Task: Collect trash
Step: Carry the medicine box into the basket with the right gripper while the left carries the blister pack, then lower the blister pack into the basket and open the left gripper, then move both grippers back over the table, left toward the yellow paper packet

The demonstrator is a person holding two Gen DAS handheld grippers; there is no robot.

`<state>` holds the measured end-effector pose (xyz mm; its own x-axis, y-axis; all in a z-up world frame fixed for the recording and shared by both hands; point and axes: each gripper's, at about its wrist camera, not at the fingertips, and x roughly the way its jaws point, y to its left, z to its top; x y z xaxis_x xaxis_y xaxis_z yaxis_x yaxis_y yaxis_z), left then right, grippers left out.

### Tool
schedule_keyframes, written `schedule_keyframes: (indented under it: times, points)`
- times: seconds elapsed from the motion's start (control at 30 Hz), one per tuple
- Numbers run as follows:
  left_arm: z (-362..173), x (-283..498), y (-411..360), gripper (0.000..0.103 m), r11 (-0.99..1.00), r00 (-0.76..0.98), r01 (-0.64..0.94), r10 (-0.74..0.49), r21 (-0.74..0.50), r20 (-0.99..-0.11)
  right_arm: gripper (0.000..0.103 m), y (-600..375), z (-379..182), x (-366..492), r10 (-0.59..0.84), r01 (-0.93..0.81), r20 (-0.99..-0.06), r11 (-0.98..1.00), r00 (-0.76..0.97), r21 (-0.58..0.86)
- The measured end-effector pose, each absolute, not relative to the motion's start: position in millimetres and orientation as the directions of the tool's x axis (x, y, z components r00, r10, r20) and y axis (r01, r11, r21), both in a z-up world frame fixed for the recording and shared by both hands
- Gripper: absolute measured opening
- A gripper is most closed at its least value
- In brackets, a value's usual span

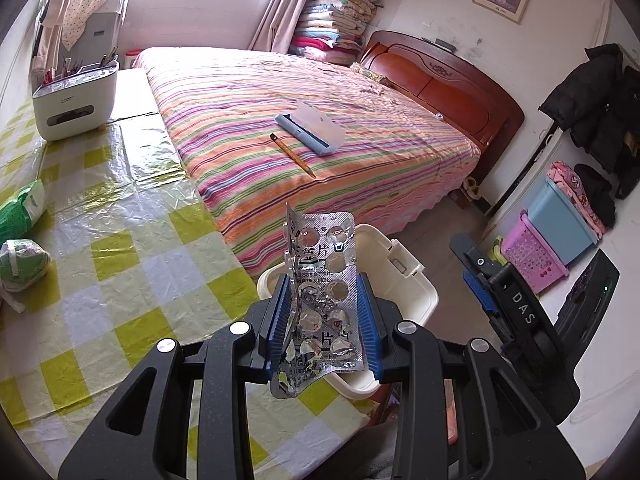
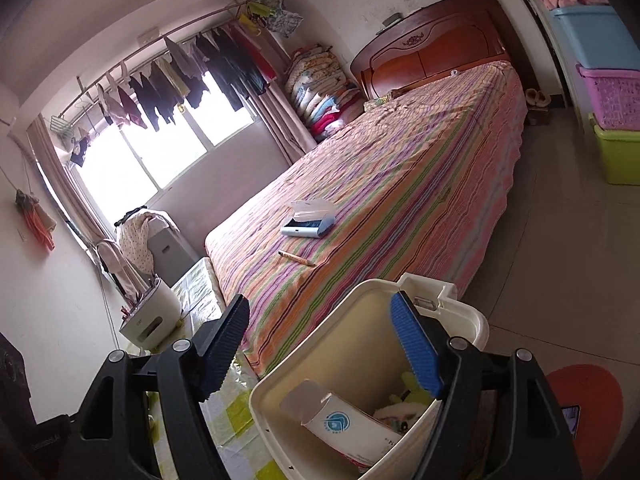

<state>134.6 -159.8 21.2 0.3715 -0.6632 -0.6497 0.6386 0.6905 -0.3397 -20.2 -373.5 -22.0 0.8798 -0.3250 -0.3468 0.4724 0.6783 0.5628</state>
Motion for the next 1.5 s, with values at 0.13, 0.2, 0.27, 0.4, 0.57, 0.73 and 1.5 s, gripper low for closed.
schedule_keyframes:
  times: [0.13,0.2,0.27,0.4,0.57,0.73,1.5]
  points:
    - [16.2,133.3,-174.0,0.032,0.663,0.336,0.656,-0.684,-0.361,-0.647,0.077,-384.1,-20.8,-33.8,-0.360,0.471,-0.306,0.637,0.882,0.610]
    - [12.4,132.0,-182.2,0.032,0.650,0.317,0.662,-0.695,-0.374,-0.646,0.077,-385.6,-20.5,-35.6,-0.361,0.467,-0.299,0.632,0.883,0.618]
    - [8.3,131.9,-190.5,0.032,0.639,0.299,0.667,-0.701,-0.384,-0.647,0.077,-387.3,-19.3,-37.5,-0.366,0.464,-0.289,0.629,0.885,0.624]
    - [0.6,131.0,-206.0,0.033,0.618,0.266,0.672,-0.715,-0.408,-0.646,0.077,-387.7,-18.1,-43.5,-0.379,0.461,-0.271,0.624,0.885,0.631]
    - [-5.8,128.2,-219.0,0.053,0.620,0.267,0.684,-0.704,-0.385,-0.658,0.077,-386.3,-18.4,-44.8,-0.375,0.454,-0.265,0.630,0.888,0.630]
    - [-0.1,127.2,-208.4,0.084,0.651,0.335,0.652,-0.708,-0.390,-0.622,0.077,-386.9,-19.1,-47.8,-0.377,0.448,-0.255,0.625,0.890,0.639]
    - [45.7,200.2,-12.6,0.084,0.833,0.631,0.347,-0.547,-0.430,-0.550,0.077,-350.2,-18.6,-13.1,-0.244,0.378,-0.297,0.717,0.923,0.586]
